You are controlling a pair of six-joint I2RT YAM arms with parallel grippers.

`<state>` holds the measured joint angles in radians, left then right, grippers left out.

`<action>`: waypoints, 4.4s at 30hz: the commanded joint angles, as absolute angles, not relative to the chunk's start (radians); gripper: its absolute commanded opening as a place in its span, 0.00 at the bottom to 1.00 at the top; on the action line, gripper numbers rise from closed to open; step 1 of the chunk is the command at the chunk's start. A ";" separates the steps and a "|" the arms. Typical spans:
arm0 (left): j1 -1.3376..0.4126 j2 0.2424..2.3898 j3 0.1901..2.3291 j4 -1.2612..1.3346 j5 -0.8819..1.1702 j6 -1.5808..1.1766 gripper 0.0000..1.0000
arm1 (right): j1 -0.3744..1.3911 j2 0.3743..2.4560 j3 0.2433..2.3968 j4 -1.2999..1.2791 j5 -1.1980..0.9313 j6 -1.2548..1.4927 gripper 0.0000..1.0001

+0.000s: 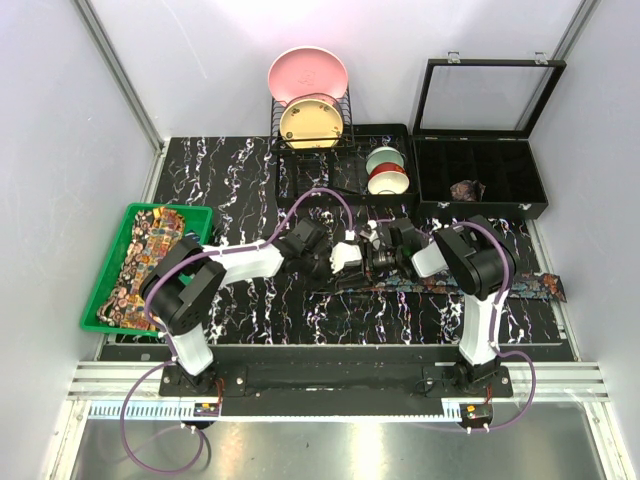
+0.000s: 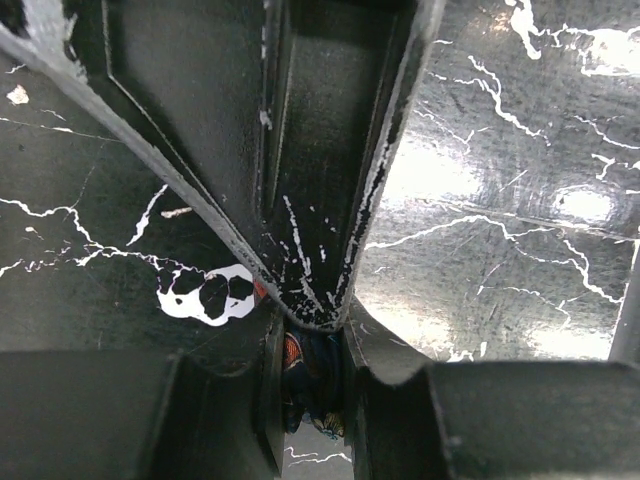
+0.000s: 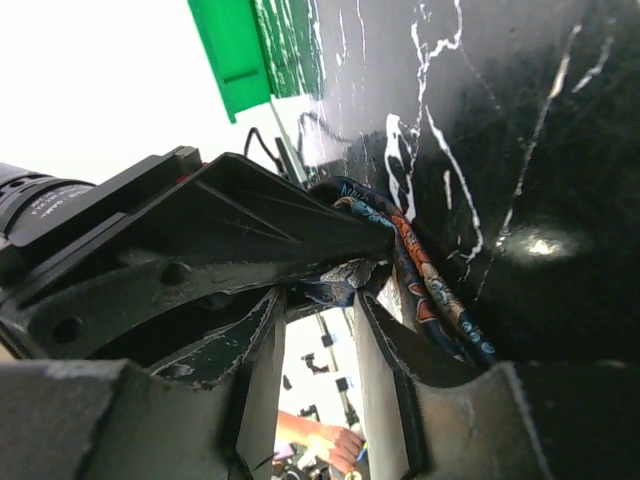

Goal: Roll the ties
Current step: Roll the tie at the center of the board.

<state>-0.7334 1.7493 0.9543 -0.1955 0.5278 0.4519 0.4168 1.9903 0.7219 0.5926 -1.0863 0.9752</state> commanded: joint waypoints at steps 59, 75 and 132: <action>-0.732 1.669 0.770 0.129 0.621 0.485 0.58 | 0.384 1.951 0.925 -0.333 -0.847 0.272 0.00; -0.759 1.623 0.828 -0.027 0.631 0.433 0.43 | 0.379 1.996 0.946 -0.341 -0.864 0.264 0.00; -0.804 1.814 0.870 0.114 0.588 0.379 0.38 | 0.430 2.011 0.922 -0.114 -0.922 0.472 0.00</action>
